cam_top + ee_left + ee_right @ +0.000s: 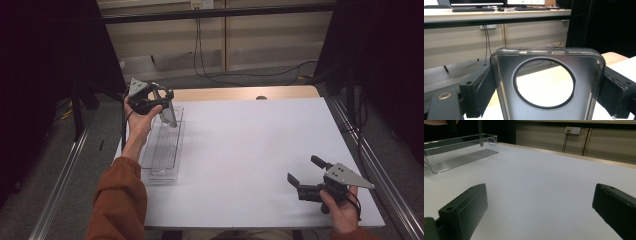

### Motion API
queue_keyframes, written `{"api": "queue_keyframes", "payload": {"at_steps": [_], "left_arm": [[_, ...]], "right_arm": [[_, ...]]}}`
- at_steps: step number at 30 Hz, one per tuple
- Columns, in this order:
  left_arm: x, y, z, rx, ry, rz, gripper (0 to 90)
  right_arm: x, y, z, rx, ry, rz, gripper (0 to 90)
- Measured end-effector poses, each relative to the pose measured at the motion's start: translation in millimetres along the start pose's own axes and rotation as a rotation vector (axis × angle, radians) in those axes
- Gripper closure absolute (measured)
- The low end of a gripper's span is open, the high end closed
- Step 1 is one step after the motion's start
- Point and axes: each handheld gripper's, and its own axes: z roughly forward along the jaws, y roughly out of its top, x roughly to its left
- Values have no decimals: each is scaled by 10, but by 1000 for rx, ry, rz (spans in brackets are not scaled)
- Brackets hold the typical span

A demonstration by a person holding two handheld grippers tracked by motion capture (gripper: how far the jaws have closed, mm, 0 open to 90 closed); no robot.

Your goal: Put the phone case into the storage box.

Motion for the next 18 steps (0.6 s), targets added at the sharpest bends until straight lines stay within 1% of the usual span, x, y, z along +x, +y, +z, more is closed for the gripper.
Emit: {"api": "queue_keyframes", "payload": {"at_steps": [1, 2, 3, 4, 6, 7, 8, 11, 12, 13, 14, 15, 16, 17, 18], "left_arm": [[0, -4, 7, 2, -3, 3, 121], [-6, -7, 12, 8, 8, 0, 121], [-4, -12, 26, -1, -4, 1, 121], [-10, -16, 35, -2, -6, 1, 121], [-14, -18, 48, 9, 2, 9, 120], [-23, -24, 64, 1, 1, 0, 120], [-17, -28, 75, 3, -4, 2, 120], [-6, -44, 109, 7, 2, -7, 120], [-8, -54, 121, 9, -2, -26, 120], [10, -58, 129, 20, 4, -12, 120], [7, -63, 135, 35, 13, -13, 119], [8, -73, 151, 30, 3, -21, 120], [6, -82, 162, 37, 4, -33, 119], [13, -83, 165, 52, 16, -23, 119], [14, -93, 175, 47, 8, -24, 119]], "right_arm": [[1, 0, 1, -1, -2, 0, 0], [0, -1, 1, -1, -2, 0, 0], [-1, -1, 3, -1, -3, -1, 0], [-2, -2, 4, -1, -4, -2, 0], [0, -2, 9, -1, -5, 1, 0], [-1, -3, 10, -1, -4, -1, 0], [2, -3, 10, 1, -2, 2, 0], [3, -4, 10, 1, -2, 1, 0], [3, -4, 9, 1, -1, 1, 0], [2, -5, 9, 1, -1, 2, 0], [1, -5, 9, 1, -1, 2, 0], [0, -5, 9, 1, 0, 2, 0], [0, -5, 9, 1, -1, 2, 0], [1, -5, 9, 1, -1, 3, 0], [2, -6, 9, 3, 0, 4, 0]]}}
